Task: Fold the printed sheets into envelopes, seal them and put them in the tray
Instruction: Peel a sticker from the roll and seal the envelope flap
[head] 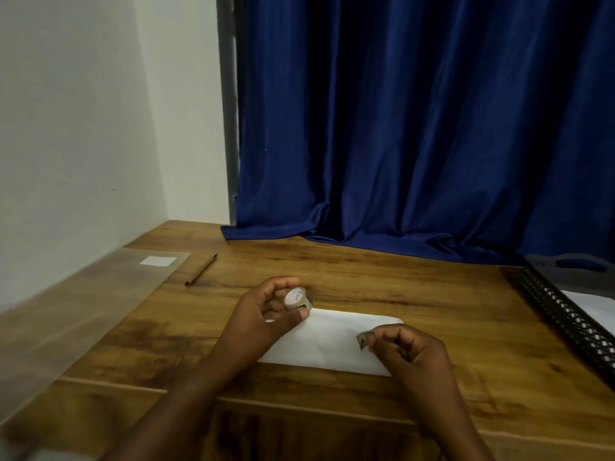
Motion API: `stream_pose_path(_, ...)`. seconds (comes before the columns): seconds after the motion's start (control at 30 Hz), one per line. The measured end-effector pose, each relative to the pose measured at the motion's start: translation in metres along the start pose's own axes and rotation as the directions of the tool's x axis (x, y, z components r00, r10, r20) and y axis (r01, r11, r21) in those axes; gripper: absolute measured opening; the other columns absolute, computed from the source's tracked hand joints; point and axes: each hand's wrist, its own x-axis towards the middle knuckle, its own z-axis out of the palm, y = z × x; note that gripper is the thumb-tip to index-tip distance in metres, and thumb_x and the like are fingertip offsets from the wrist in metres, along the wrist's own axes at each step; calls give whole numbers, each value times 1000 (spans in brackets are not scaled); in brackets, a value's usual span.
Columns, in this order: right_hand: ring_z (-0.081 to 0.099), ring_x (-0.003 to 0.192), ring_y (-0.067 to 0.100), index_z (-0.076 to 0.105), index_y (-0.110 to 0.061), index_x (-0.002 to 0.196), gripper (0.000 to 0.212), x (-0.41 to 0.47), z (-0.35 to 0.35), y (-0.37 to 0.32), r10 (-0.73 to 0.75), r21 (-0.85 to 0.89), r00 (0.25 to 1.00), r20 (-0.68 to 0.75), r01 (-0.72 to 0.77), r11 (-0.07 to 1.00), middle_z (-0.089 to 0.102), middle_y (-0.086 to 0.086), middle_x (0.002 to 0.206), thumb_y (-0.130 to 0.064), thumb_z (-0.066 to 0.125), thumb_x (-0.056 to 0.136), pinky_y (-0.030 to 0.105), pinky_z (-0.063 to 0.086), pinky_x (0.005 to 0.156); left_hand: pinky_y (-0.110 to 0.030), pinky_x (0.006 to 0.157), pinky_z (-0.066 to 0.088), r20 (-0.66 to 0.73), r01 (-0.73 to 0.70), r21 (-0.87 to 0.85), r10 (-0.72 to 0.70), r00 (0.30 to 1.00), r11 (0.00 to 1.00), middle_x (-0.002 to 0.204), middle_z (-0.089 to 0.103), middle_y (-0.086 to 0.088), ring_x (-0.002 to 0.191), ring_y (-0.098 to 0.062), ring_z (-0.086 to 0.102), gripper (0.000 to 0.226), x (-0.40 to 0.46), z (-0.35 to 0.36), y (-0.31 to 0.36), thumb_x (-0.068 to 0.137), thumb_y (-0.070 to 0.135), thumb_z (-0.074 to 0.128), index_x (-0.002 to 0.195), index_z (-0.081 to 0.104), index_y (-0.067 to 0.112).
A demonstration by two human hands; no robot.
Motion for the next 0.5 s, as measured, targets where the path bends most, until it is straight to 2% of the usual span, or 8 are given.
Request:
stream_pose_path(0.1,72,84,1,80,-39,80,20,0,1,-1,-2,-5,1000,3,2,1000,78,-15,86,-21,75,87,28,54,80,-12,70,53,-119,77,252,-48,992,965,102,72,23,90,2,67,34,2,-42,-11,80,32,84,109,68,42)
stream_pose_path(0.2,72,82,3,80,-39,78,23,0,1,-2,-17,-3,1000,10,17,1000,78,-14,85,-18,75,86,28,55,77,-10,60,49,-228,211,347,-136,964,914,95,72,22,85,6,66,34,3,-80,-20,75,40,85,105,68,42)
stream_pose_path(0.27,73,80,7,80,-39,78,24,0,1,-2,-25,-4,1000,18,25,1000,79,-13,85,-17,75,87,29,55,76,-14,62,49,-241,243,408,-153,958,880,93,71,21,83,1,67,33,1,-98,-26,74,43,85,103,69,40)
stream_pose_path(0.33,73,82,15,80,-38,79,23,1,1,0,-25,12,999,22,25,1000,79,-10,84,-17,75,86,31,55,75,-14,63,48,-224,242,453,-153,963,858,92,71,23,84,4,65,30,-4,-107,-31,75,43,84,100,69,39)
stream_pose_path(0.4,73,83,22,80,-38,79,23,2,1,2,-27,20,999,27,26,999,79,-7,83,-17,75,86,27,54,71,-17,66,49,-200,232,507,-149,968,830,93,71,20,85,7,64,30,-7,-110,-34,76,43,83,102,68,39)
stream_pose_path(0.5,68,85,39,81,-35,77,21,2,2,5,-26,27,999,42,25,999,78,3,81,-16,75,86,25,49,65,-29,81,57,-174,235,543,-166,971,806,106,67,18,95,-2,64,45,-4,-107,-28,73,45,84,113,63,39)
